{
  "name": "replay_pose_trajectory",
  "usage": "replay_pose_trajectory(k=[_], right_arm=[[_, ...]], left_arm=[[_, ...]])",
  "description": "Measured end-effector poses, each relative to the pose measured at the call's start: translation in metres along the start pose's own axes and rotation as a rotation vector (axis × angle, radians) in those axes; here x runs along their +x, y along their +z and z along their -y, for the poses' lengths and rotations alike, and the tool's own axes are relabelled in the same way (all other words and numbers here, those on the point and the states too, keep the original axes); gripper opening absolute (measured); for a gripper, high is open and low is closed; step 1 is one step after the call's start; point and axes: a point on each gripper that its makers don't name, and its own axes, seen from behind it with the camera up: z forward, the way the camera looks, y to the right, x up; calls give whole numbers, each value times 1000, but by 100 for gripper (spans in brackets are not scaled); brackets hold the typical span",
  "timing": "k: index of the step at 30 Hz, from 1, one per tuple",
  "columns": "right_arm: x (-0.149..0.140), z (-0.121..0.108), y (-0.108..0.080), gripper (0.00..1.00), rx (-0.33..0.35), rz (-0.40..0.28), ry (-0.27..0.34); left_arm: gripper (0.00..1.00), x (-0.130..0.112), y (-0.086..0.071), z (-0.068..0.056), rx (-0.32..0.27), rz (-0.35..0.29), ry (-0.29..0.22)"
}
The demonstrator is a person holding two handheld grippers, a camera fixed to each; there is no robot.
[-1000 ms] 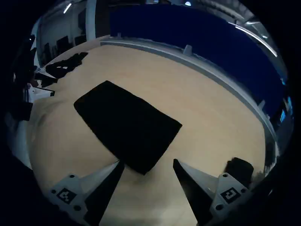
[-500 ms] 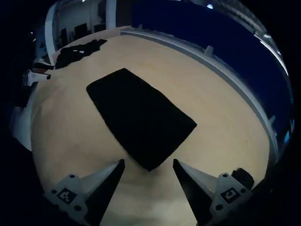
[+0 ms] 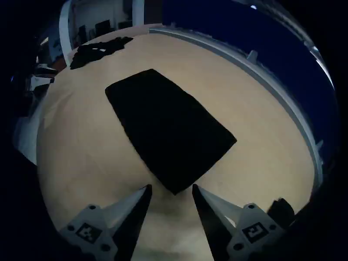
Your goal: Fold towel
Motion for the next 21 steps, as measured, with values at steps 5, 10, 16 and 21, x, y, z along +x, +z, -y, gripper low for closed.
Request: replay_pose_trajectory(k=[5,10,16,21], right_arm=[[-2,-2,4,50,-1,8,6],[-3,-6,4,32,-3,9,23],[-4,-3,4,15,8,13,22],[-5,0,6,10,14,15,19]], left_arm=[[96,-2,-5,5,8,1,-6],[96,-3,-10,7,11,-2,-9],[96,-6,-10,8,14,1,-10],[96,-7,-10,7,14,1,-10]])
